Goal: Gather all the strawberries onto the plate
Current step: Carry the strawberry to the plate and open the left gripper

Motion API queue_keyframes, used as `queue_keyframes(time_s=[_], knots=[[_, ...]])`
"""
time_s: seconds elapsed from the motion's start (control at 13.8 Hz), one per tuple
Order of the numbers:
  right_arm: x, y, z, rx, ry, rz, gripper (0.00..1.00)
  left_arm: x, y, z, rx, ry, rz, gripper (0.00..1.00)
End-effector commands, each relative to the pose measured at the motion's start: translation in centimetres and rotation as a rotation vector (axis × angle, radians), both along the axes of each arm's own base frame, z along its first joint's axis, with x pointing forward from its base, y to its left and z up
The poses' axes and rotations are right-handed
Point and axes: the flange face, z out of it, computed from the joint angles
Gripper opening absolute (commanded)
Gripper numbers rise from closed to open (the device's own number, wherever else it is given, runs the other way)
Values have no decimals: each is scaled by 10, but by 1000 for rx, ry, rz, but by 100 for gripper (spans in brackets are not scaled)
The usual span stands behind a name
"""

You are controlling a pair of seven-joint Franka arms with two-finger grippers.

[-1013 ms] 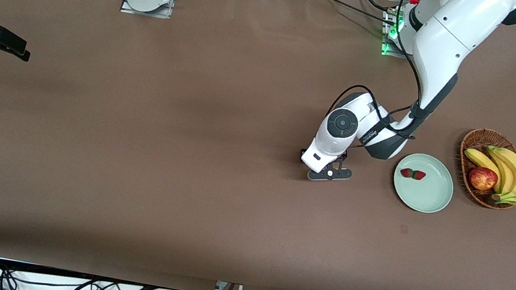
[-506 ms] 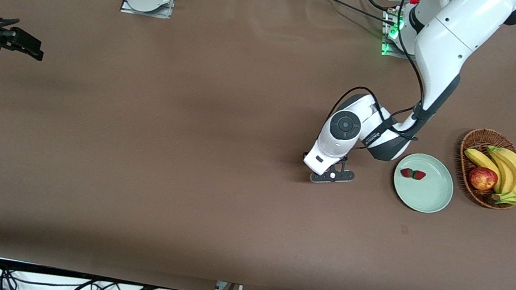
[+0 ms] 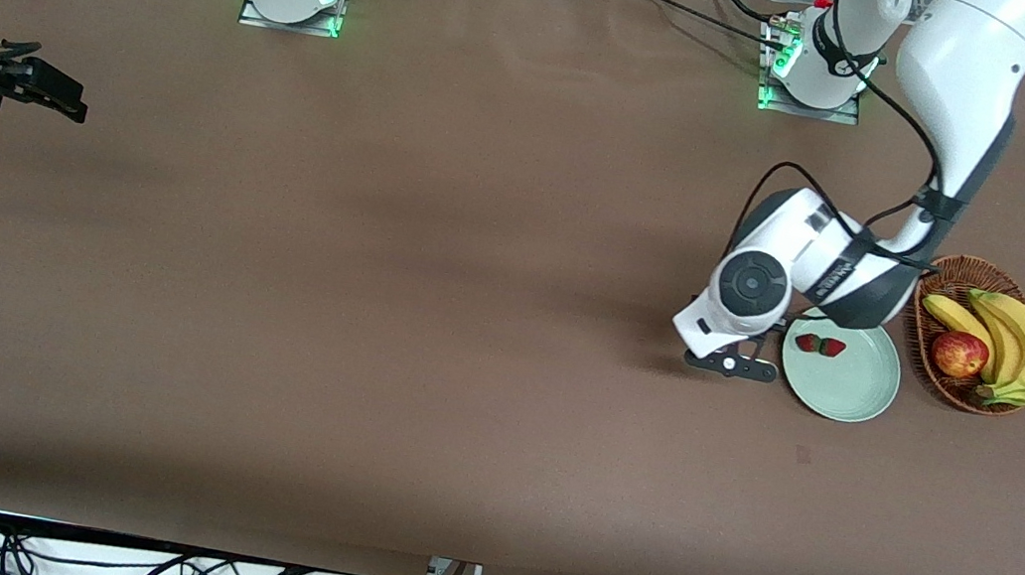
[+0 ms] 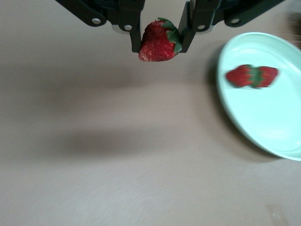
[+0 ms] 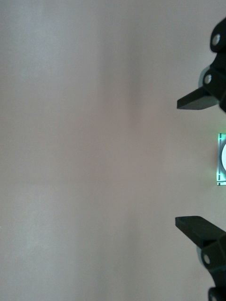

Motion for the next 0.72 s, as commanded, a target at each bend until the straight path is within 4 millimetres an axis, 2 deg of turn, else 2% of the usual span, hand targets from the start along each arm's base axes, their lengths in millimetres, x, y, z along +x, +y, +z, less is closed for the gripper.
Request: queue_keyframes(time_s=[0.0, 0.14, 0.29, 0.36, 0.43, 0.51, 0.58, 0.65], knots=[[1, -2, 1, -15, -7, -4, 100, 6, 48, 8, -22, 70, -151, 6], [1, -1, 1, -17, -7, -2, 100, 18, 94, 17, -76, 107, -268, 11], [1, 2, 1, -13, -7, 2, 100, 25, 135, 18, -126, 135, -358, 13], [1, 2, 2, -15, -8, 4, 100, 31, 157, 18, -163, 130, -421, 21], [1, 2, 3, -15, -10, 4, 100, 38, 178, 18, -206, 108, -483, 44], [1, 2, 4, -16, -13, 4, 100, 41, 191, 10, -239, 102, -527, 99], [2, 2, 4, -18, -16, 5, 100, 42, 200, 10, -257, 101, -529, 100], [2, 2, 4, -18, -16, 5, 100, 41, 197, 9, -278, 100, -517, 100]])
